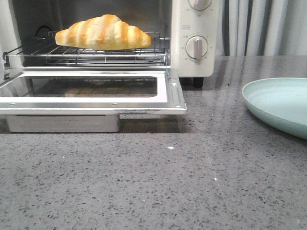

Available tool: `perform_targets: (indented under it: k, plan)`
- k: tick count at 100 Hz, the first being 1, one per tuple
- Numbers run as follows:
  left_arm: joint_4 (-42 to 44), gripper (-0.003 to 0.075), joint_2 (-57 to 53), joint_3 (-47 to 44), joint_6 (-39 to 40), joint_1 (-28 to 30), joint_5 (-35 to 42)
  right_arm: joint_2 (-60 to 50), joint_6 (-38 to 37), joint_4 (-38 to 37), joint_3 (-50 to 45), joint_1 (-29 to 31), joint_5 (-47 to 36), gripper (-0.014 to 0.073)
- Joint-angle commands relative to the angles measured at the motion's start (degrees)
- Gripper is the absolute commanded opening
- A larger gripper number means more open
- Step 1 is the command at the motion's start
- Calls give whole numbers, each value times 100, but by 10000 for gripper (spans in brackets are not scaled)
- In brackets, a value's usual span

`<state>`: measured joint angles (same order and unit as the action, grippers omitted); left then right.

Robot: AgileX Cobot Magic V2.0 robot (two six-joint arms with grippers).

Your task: Put bread in oven

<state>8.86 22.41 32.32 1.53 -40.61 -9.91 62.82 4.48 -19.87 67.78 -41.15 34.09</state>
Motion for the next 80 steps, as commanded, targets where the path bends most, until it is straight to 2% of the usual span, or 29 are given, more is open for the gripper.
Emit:
perform_targets:
  k: [1,11,26,41,55,80]
  plan:
    - [92,-20,30,64,9,-23,410,-266,-160,-111,-183,330,-917,15]
    - [160,-20,30,-132,9,-23,596,-380,-320,-111,-540,617,-1408,15]
    - [376,-20,30,-422,9,-23,991,-390,-320,-111,-954,873,-1717,15]
    - [484,-20,30,-648,9,127,991,-390,-320,-103,-1295,1046,-2089,15]
    - [554,-20,30,-756,9,499,991,-390,-368,-103,-1537,1247,-2362,15]
    - [582,-20,30,-765,9,1497,991,-390,-524,-103,-1909,1721,-3037,15]
